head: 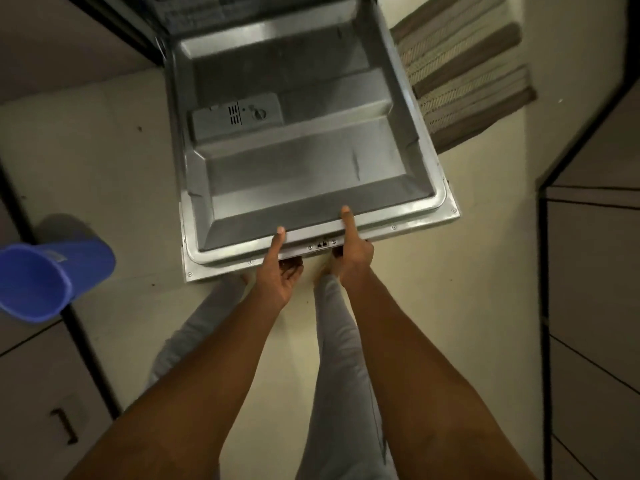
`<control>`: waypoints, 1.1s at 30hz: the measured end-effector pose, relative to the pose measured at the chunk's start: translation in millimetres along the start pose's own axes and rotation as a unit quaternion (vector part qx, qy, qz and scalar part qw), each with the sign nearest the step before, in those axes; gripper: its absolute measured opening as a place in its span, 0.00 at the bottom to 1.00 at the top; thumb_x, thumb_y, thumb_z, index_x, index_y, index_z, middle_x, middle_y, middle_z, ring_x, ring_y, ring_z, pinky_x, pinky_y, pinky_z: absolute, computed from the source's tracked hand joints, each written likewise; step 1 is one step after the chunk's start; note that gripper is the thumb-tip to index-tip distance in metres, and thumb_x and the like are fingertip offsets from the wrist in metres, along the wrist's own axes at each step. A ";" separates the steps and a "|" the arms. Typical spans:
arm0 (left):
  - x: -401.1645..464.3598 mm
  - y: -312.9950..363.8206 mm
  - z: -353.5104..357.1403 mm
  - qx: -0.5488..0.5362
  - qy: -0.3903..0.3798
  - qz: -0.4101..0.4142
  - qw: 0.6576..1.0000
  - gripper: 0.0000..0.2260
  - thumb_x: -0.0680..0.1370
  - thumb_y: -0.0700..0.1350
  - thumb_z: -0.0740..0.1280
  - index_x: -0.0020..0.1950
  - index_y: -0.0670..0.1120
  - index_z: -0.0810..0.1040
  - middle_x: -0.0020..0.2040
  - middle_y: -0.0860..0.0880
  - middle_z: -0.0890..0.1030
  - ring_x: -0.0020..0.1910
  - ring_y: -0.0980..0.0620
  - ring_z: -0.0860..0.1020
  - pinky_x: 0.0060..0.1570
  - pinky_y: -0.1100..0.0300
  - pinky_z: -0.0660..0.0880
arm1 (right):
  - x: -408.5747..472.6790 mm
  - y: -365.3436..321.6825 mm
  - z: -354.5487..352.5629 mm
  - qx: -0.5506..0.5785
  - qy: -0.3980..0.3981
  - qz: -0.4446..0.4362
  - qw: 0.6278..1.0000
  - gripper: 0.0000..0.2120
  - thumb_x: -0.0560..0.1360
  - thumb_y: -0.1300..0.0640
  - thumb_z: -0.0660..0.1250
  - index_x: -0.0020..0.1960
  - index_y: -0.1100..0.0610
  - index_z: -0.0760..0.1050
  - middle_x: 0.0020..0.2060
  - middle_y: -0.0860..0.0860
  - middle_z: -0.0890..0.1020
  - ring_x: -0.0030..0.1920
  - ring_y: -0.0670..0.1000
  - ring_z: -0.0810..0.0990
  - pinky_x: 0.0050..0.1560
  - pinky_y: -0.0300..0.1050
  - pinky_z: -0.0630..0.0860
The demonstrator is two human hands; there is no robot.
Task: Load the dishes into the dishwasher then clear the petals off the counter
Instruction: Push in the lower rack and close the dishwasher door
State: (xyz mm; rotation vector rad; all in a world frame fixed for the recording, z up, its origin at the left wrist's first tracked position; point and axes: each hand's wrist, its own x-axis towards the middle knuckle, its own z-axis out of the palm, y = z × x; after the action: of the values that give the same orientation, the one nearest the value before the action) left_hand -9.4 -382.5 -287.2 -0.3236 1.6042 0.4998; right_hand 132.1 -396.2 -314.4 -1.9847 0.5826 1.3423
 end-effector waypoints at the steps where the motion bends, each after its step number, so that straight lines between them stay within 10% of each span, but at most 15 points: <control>1: -15.1 7.7 2.7 0.006 -0.001 0.006 1.000 0.25 0.69 0.59 0.79 0.62 0.48 0.81 0.60 0.40 0.81 0.58 0.42 0.81 0.62 0.48 0.78 | -14.2 -8.5 2.3 0.003 0.000 -0.007 1.000 0.47 0.45 0.26 0.83 0.53 0.57 0.85 0.44 0.50 0.89 0.45 0.52 0.88 0.55 0.52 0.84; 11: -124.2 83.7 33.5 -0.058 0.058 0.084 0.993 0.34 0.65 0.59 0.82 0.62 0.40 0.77 0.53 0.37 0.84 0.48 0.42 0.86 0.48 0.52 0.84 | -135.4 -99.0 30.4 -0.069 0.006 -0.108 0.992 0.44 0.57 0.28 0.80 0.60 0.58 0.79 0.49 0.51 0.86 0.47 0.49 0.85 0.49 0.50 0.86; 18: -181.8 151.2 64.8 -0.065 0.046 0.198 0.977 0.21 0.72 0.49 0.79 0.57 0.36 0.80 0.47 0.36 0.85 0.42 0.42 0.87 0.40 0.56 0.83 | -187.1 -166.5 63.2 -0.083 -0.038 -0.212 0.973 0.36 0.67 0.39 0.80 0.66 0.57 0.72 0.57 0.52 0.82 0.47 0.47 0.84 0.43 0.36 0.83; 27: -213.6 245.6 110.4 0.037 0.059 0.364 0.929 0.18 0.74 0.51 0.77 0.52 0.37 0.81 0.37 0.40 0.86 0.36 0.43 0.86 0.35 0.51 0.84 | -234.7 -253.4 141.0 -0.054 -0.043 -0.330 0.941 0.37 0.69 0.42 0.80 0.64 0.61 0.66 0.54 0.51 0.78 0.45 0.47 0.84 0.44 0.48 0.86; 30: -216.7 259.7 106.4 0.178 0.066 0.528 0.828 0.14 0.78 0.50 0.73 0.52 0.39 0.79 0.39 0.46 0.85 0.36 0.50 0.85 0.38 0.51 0.84 | -237.4 -277.7 163.6 -0.062 -0.045 -0.358 0.931 0.35 0.70 0.42 0.79 0.63 0.62 0.67 0.53 0.52 0.79 0.42 0.46 0.84 0.42 0.47 0.86; 33: -214.7 281.7 99.0 0.364 0.086 0.717 0.589 0.09 0.80 0.46 0.70 0.56 0.42 0.81 0.49 0.48 0.82 0.49 0.51 0.80 0.50 0.53 0.80 | -231.0 -298.8 185.2 -0.052 -0.059 -0.381 0.921 0.39 0.67 0.38 0.80 0.64 0.63 0.71 0.52 0.55 0.83 0.43 0.50 0.87 0.41 0.48 0.86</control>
State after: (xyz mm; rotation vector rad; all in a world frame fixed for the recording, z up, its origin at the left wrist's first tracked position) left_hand -40.8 -109.0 -43.4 1.7786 1.8149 0.9141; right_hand 131.7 -57.6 -64.9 -1.8865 -0.3188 0.9844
